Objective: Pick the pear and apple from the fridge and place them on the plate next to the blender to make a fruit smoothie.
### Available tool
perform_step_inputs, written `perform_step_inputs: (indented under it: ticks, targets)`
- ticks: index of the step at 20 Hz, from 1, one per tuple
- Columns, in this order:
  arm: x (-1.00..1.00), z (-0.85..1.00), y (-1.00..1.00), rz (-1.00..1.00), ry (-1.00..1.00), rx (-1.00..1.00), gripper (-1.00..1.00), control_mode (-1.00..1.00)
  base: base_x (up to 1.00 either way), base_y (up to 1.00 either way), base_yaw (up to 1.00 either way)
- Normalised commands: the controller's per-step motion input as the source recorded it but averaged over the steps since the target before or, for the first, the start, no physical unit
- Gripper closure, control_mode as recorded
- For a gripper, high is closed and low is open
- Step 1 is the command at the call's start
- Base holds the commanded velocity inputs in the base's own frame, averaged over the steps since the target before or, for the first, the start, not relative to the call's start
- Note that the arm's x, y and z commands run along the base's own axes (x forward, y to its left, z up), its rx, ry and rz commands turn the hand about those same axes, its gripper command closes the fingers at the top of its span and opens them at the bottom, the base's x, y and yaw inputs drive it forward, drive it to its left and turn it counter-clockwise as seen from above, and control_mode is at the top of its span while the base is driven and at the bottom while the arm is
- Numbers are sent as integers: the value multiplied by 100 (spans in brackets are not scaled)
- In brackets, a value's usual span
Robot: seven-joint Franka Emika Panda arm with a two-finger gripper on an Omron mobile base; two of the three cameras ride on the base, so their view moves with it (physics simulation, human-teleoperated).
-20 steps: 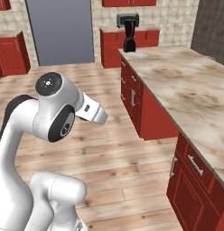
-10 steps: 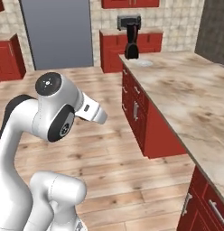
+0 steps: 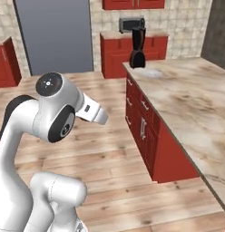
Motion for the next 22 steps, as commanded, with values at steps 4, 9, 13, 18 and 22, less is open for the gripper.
perform_step_inputs:
  ticks: [4, 9, 13, 18, 22]
  targets:
    - [0, 0, 0, 0, 0, 0, 100, 100, 100, 62, -19]
    - [0, 0, 0, 0, 0, 0, 100, 100, 100, 91, -37]
    - [0, 0, 0, 0, 0, 0, 100, 100, 100, 100, -45]
    - [0, 0, 0, 0, 0, 0, 100, 100, 100, 100, -44]
    - [0, 0, 0, 0, 0, 0, 100, 100, 100, 100, -40]
